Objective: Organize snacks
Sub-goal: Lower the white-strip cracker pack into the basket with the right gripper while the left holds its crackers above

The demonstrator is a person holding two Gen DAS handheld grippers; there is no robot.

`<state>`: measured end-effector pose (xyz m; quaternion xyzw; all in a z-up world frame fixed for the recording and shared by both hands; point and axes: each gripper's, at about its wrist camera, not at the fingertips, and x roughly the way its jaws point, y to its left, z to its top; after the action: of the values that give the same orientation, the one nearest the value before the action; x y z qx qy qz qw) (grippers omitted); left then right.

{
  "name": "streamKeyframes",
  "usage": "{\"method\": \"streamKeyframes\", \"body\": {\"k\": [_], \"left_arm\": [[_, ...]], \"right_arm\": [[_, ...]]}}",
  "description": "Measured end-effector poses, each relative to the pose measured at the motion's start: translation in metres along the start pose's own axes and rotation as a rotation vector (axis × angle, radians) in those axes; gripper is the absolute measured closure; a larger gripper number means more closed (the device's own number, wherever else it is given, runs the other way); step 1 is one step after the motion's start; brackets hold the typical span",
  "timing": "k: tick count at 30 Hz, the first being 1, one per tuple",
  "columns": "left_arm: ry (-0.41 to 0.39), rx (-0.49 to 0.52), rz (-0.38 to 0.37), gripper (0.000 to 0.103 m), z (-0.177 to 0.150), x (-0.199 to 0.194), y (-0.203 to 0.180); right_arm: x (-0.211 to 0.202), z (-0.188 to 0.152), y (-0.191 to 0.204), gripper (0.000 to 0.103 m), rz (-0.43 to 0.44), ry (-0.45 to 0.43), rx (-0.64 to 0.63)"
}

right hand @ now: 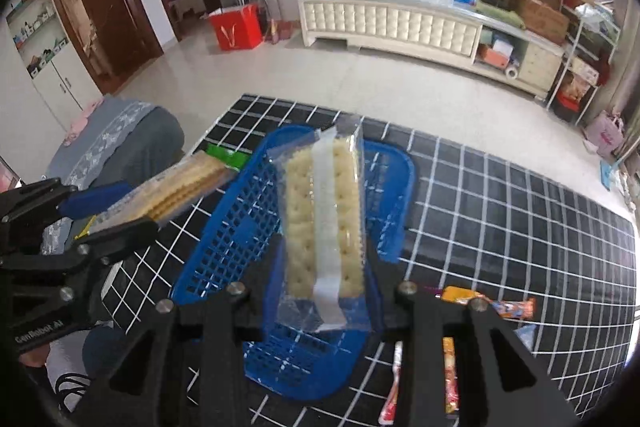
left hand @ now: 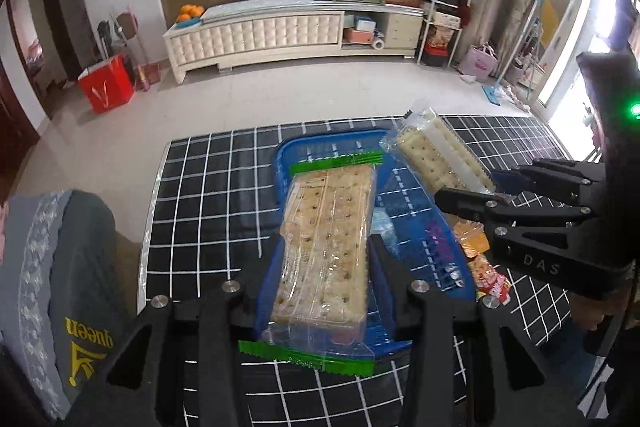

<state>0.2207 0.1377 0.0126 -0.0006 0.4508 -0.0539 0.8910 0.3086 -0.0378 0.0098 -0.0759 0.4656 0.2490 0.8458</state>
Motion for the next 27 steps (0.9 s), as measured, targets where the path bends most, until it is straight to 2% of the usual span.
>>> {"method": "streamKeyframes", "body": {"k": [7, 10, 15, 16, 17, 18, 19, 22, 27], "left_arm": [[0.021, -0.072, -0.001, 0.063, -0.005, 0.025, 0.041], [0.021, -0.091, -0.004, 0.063, -0.006, 0.030, 0.055], [0.012, -0.111, -0.006, 0.063, -0.006, 0.032, 0.068], [0.012, -0.113, -0.008, 0.063, -0.006, 0.032, 0.070], [0.011, -0.115, -0.007, 0.063, -0.007, 0.032, 0.071], [0.011, -0.117, -0.006, 0.063, -0.008, 0.032, 0.072], [0.011, -0.116, -0.007, 0.063, -0.009, 0.031, 0.071], [0.008, -0.114, -0.011, 0.063, -0.011, 0.029, 0.067], [0.009, -0.101, -0.013, 0.063, -0.012, 0.027, 0.056]], "right_arm": [[0.050, 0.011, 0.006, 0.062, -0.024, 0.079, 0.021], [0.081, 0.017, 0.004, 0.062, 0.005, 0.151, 0.061], [0.117, 0.024, 0.008, 0.061, 0.027, 0.202, 0.087], [0.119, 0.025, 0.010, 0.057, 0.040, 0.203, 0.089], [0.123, 0.026, 0.013, 0.044, 0.046, 0.212, 0.081], [0.125, 0.027, 0.015, 0.036, 0.032, 0.219, 0.070], [0.124, 0.026, 0.016, 0.024, 0.014, 0.213, 0.055], [0.111, 0.024, 0.021, 0.022, -0.019, 0.170, 0.007], [0.075, 0.019, 0.010, 0.022, 0.013, 0.135, 0.009]]}}
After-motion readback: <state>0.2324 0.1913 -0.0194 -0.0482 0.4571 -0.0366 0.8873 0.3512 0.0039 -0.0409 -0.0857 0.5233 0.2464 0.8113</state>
